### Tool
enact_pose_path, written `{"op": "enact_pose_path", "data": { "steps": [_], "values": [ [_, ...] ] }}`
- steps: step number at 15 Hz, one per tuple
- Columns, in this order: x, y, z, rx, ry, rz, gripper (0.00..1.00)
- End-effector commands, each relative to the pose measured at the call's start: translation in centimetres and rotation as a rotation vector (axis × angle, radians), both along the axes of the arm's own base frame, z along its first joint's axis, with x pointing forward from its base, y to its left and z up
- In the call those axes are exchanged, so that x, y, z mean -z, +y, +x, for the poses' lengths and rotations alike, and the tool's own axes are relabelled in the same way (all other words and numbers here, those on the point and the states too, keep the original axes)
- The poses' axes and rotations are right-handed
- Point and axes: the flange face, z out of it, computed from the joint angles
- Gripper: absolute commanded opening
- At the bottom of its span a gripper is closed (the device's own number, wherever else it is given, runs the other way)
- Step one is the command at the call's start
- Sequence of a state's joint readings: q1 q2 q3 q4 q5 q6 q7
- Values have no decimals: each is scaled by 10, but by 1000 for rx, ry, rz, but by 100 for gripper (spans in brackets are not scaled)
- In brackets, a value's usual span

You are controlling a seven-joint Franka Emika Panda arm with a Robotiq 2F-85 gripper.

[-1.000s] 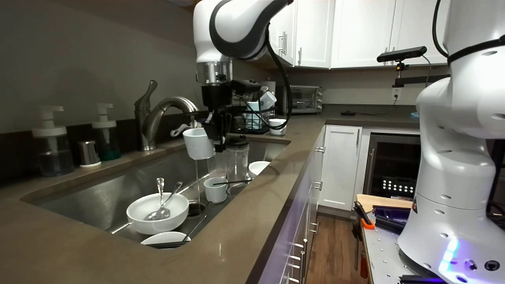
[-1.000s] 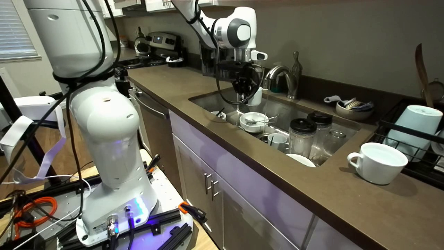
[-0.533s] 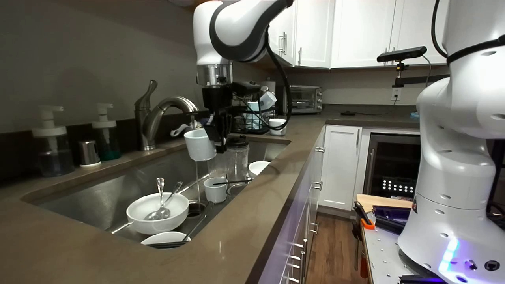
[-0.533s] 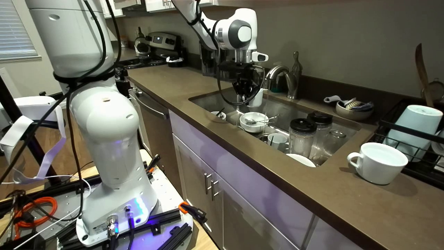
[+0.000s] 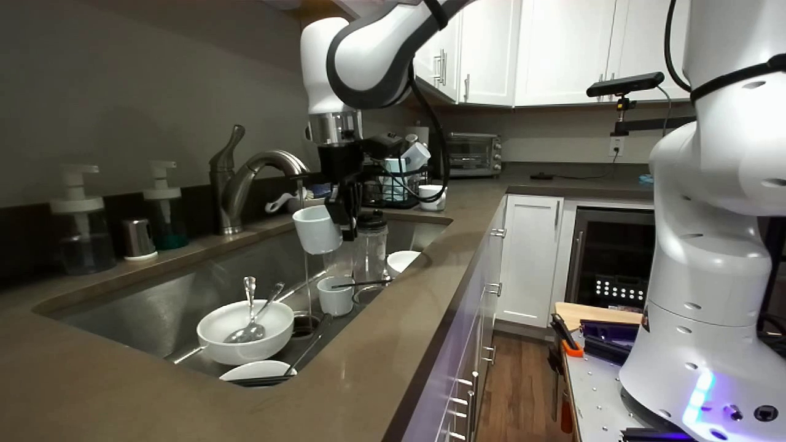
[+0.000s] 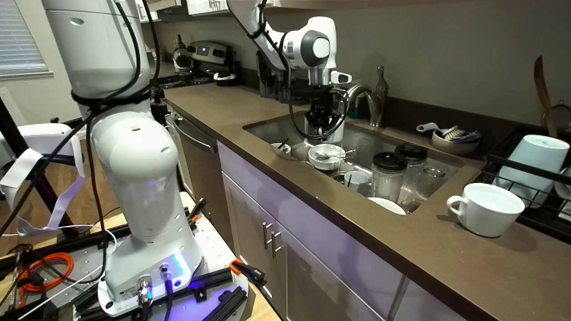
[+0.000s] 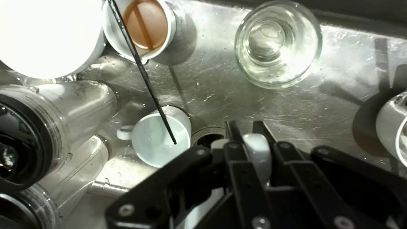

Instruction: Pick up the mug on the left, place it under the running faucet then place it on the right side of the countertop

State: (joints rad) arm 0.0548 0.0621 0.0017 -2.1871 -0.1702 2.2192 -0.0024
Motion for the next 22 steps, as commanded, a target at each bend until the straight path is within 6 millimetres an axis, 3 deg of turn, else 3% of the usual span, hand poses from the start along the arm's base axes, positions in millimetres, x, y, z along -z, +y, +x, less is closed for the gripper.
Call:
{"op": "enact_pose_path", "data": {
  "steps": [1,7,8,9,22],
  "values": [
    [-13,-21,13,-51,-32,-3,4],
    [-11,-40,31,-89,-62,9,4],
    [-10,-37,20,-53,-39,2,4],
    [-7,-38,21,-54,-35,2,16],
    [-3,-37,21,-55,-27,2,16]
  ]
}}
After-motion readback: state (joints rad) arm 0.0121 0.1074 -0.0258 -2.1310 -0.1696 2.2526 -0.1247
